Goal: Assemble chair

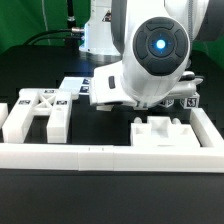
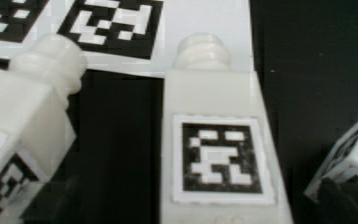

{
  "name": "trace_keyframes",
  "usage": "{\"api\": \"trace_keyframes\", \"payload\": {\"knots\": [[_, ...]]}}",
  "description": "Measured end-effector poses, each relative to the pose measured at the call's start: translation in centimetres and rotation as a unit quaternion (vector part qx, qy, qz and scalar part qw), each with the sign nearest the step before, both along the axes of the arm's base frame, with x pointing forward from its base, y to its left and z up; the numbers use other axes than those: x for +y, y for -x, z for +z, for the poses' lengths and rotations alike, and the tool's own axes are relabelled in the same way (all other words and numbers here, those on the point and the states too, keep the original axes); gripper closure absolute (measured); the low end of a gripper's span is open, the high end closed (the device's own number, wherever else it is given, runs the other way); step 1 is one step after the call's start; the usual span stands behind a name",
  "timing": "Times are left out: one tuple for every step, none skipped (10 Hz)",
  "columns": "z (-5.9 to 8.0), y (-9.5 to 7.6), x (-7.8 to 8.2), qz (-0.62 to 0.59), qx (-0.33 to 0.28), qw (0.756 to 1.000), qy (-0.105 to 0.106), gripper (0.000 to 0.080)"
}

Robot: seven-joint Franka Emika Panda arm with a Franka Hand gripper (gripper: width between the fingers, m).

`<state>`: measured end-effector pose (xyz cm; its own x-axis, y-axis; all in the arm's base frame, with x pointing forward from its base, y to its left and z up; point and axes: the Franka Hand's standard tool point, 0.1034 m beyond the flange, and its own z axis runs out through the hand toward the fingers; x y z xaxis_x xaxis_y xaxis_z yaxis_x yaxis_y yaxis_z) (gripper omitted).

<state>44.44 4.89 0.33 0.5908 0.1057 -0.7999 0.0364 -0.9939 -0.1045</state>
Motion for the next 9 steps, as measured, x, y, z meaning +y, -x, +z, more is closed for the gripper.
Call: {"api": "trace_keyframes", "payload": {"knots": [[0.0,0.0,0.0,0.0,0.0,1.0,0.0,0.0277],[0.0,-0.1,0.0,0.0,-0.001,1.0,0.0,0.041],[0.1,-0.1,-0.1,0.0,-0.001,1.0,0.0,0.041],[0.1,-0.3,-0.1,0.0,-0.002,1.0,-0.002,0.0514],[0.4,-0.7,0.0,0.001,-0.003,1.0,-0.003,0.0514],[0.9,-1.0,0.0,0.001,-0.003,1.0,-0.004,0.0514],[1.7,-1.5,0.1,0.001,0.003,1.0,-0.005,0.0514],[2.8,-2.0,0.0,0.001,0.012,1.0,-0.006,0.0514],[4.1,-2.6,-0.2,0.002,0.019,1.0,-0.01,0.0514]]}}
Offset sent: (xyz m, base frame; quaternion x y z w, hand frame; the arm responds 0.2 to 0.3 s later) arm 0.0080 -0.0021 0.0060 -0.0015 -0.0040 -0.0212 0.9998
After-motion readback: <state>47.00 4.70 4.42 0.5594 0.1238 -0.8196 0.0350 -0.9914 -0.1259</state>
